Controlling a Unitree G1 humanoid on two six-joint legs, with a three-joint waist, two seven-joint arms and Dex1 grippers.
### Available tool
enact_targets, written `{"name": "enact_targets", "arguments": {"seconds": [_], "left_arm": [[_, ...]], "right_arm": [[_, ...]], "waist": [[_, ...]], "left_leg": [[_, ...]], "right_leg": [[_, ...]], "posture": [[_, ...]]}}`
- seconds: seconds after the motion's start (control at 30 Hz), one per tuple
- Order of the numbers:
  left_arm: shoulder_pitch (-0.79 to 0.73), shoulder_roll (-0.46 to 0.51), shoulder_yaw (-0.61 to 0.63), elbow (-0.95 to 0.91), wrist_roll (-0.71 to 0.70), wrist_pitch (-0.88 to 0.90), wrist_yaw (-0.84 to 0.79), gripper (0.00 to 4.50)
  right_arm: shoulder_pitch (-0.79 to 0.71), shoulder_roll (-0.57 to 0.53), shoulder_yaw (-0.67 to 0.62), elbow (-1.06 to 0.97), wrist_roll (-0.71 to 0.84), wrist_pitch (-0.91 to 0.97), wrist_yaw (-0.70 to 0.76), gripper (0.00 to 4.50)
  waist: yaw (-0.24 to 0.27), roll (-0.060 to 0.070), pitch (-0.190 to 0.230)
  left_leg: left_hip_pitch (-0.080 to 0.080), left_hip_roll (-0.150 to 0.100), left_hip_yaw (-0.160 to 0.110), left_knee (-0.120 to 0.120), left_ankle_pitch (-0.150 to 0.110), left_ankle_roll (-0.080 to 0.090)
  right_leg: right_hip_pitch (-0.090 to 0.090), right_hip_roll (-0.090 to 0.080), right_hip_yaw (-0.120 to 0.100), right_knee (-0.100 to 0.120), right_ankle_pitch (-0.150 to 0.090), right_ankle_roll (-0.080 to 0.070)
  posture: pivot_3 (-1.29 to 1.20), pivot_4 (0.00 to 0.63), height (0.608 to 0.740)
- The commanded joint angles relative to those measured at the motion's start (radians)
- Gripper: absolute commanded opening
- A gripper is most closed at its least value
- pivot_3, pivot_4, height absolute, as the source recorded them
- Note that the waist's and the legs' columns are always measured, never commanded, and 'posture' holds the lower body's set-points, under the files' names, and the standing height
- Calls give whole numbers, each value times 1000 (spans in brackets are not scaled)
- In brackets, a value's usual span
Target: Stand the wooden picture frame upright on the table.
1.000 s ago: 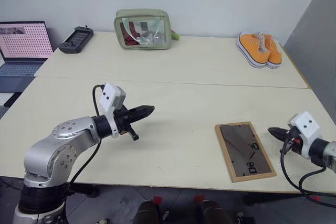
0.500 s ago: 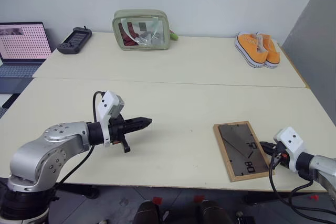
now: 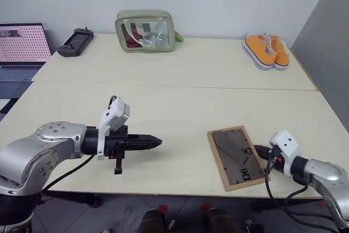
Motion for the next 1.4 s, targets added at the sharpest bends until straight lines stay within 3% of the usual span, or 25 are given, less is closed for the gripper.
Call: {"name": "enact_targets", "arguments": {"seconds": [0.03, 0.17, 0.23, 0.37, 0.5, 0.8, 1.13, 1.4], "left_arm": [[-11, 30, -5, 9, 26, -40, -38, 10], [-9, 34, -13, 16, 44, -60, -53, 10], [-11, 33, -9, 19, 43, -59, -54, 10], [0, 36, -11, 17, 47, -70, -69, 10], [-19, 15, -33, 29, 56, -77, -65, 10], [-79, -21, -83, 77, 80, -96, -70, 10], [-103, -38, -91, 95, 92, -105, -72, 10], [-108, -28, -72, 76, 77, -82, -56, 10]], "right_arm": [[-41, 27, 21, -53, 16, 19, -21, 41], [-59, 28, 41, -55, -12, 21, -36, 41], [-30, -29, 22, -46, -40, -3, -9, 41], [141, -228, -115, -61, 8, -47, 203, 41], [208, -302, -157, -82, 59, -41, 296, 41], [322, -333, -270, -206, 210, 55, 414, 41], [371, -328, -302, -217, 240, 48, 447, 41], [316, -314, -162, -162, 235, 64, 453, 41]], "waist": [[2, 0, 0], [2, 0, 0], [3, 0, 0], [16, 1, 1], [5, 0, 0], [4, 0, 0], [4, 0, 0], [4, 0, 0]], "left_leg": [[0, 0, 0, 0, 0, 0], [0, 0, 0, 0, 0, 0], [0, 0, 0, 0, 0, 0], [-2, -2, 0, 0, 0, 0], [0, 0, -1, 0, 0, 0], [0, 0, -1, 0, 0, 1], [0, 0, -1, 1, 0, 1], [0, 0, -1, 1, 0, 1]], "right_leg": [[0, 0, 0, 0, 0, 0], [0, 0, 0, 0, 0, -1], [0, 0, 0, 0, 0, -1], [0, -2, 0, -1, 0, 0], [1, 0, -1, 0, -1, -1], [1, 0, 0, 0, -1, -1], [2, 0, 0, 0, -1, 0], [2, 0, -1, 0, -1, 0]], "posture": [[0, 150, 740], [0, 150, 740], [0, 150, 740], [0, 150, 740], [0, 150, 740], [0, 150, 740], [0, 150, 740], [0, 150, 740]]}}
